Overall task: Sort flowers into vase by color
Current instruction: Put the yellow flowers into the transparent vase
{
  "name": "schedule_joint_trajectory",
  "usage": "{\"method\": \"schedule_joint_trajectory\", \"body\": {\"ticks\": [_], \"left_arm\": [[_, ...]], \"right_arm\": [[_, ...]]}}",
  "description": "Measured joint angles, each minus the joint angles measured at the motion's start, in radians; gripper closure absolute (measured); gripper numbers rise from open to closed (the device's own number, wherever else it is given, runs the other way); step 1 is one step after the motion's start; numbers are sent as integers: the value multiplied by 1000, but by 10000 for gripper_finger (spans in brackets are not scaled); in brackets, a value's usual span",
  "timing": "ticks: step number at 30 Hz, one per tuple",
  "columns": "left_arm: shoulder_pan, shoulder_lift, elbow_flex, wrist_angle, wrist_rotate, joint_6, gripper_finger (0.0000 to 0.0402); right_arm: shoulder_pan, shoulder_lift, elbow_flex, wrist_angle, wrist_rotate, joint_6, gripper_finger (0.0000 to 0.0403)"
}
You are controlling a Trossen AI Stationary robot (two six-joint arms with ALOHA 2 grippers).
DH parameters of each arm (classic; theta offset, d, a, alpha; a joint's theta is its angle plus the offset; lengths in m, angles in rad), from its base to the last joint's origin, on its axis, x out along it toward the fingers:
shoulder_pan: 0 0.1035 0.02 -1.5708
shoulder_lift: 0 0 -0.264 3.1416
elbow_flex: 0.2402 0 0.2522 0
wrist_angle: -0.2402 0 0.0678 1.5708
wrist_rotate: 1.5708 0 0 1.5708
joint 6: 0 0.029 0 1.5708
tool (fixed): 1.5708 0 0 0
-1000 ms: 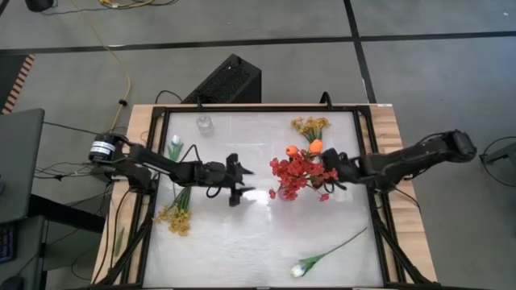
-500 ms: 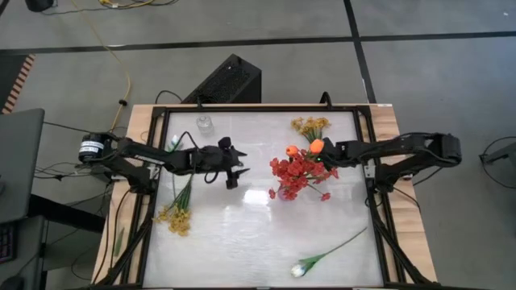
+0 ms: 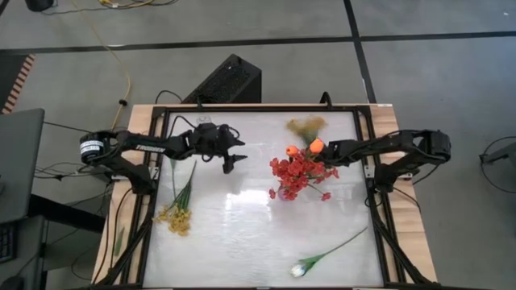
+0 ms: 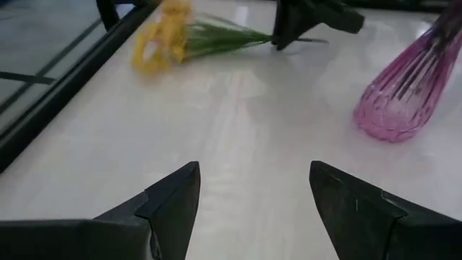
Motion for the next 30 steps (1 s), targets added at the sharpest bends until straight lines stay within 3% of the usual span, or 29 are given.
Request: {"method": "schedule_joint_trajectory", "body": {"ticks": [2,5,7,12,17,22,30], "left_arm": [[23,-5,0,3,25,-10,150],[62,-6,-3,73,75,-45,150],[89,-6,-24,207,138,-113,150],[103,45,-84,539,171,-274,150],[91,137,-51,726,163,-376,150],[87,221,45,757,120,-403,150],[91,266,160,700,77,-380,150]], "right_arm": [[-13,-23,26,23,40,-61,362],[-56,-59,46,191,76,-180,367],[-93,-59,42,371,56,-269,367],[-170,-26,45,902,-164,-476,362],[-232,58,45,1230,-433,-511,362],[-273,141,45,1371,-599,-470,362],[-266,170,45,1396,-657,-480,361]]}}
